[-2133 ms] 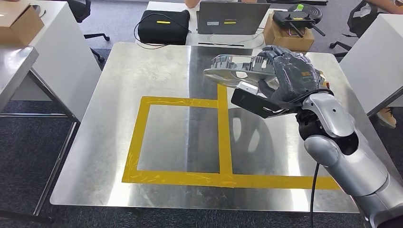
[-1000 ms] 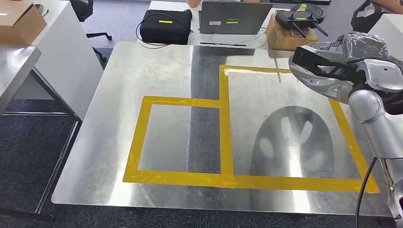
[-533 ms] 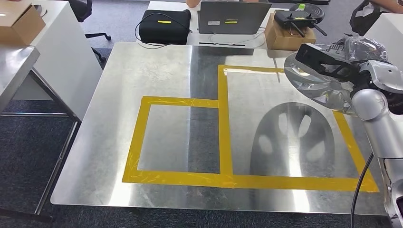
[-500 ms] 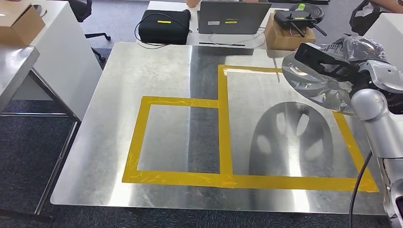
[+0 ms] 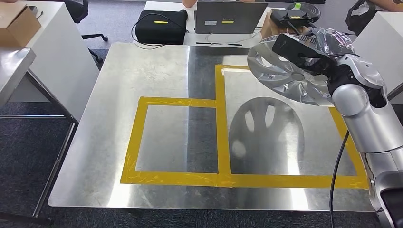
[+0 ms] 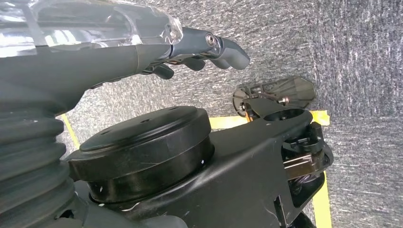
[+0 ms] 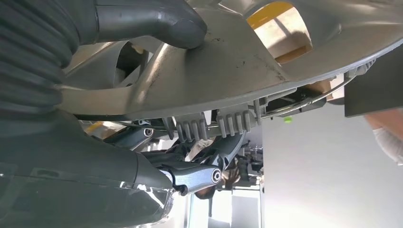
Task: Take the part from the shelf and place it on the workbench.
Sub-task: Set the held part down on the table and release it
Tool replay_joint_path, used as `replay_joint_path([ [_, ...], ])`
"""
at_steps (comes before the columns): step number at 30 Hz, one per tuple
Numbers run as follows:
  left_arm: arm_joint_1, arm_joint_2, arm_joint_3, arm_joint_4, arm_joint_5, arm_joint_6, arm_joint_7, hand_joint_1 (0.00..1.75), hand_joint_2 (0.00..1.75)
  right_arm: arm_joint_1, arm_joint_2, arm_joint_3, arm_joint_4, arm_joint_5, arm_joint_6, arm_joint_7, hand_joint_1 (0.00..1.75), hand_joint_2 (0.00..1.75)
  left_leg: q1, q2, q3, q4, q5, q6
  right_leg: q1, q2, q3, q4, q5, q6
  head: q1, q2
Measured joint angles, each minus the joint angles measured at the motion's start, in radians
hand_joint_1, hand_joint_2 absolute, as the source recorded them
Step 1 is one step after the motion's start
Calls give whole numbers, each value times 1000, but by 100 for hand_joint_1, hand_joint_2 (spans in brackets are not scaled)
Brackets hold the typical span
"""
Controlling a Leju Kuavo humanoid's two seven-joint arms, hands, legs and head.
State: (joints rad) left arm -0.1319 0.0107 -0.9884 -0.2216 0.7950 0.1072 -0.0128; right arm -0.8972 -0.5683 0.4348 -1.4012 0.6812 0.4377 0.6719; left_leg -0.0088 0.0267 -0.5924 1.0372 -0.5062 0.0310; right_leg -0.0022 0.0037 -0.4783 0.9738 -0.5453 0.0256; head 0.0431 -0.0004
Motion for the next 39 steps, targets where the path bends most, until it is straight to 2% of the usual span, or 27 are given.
replay_joint_path([
  [10,0,2,0,0,2,0,0,0,175,-13,19,43,0,-22,-10,-8,175,175,0,-4,-1,0,0,0,0,0,0,0,1,1,0,0],
  [21,0,2,0,1,6,0,-8,0,175,-64,79,132,-8,-54,-45,-34,175,175,0,-4,-1,0,0,0,0,-1,0,0,1,1,-1,0],
  [39,1,2,0,4,-15,-9,-28,0,175,-84,91,217,1,-76,-77,-47,175,175,0,-15,-1,0,0,0,0,-4,0,0,1,1,-1,0],
])
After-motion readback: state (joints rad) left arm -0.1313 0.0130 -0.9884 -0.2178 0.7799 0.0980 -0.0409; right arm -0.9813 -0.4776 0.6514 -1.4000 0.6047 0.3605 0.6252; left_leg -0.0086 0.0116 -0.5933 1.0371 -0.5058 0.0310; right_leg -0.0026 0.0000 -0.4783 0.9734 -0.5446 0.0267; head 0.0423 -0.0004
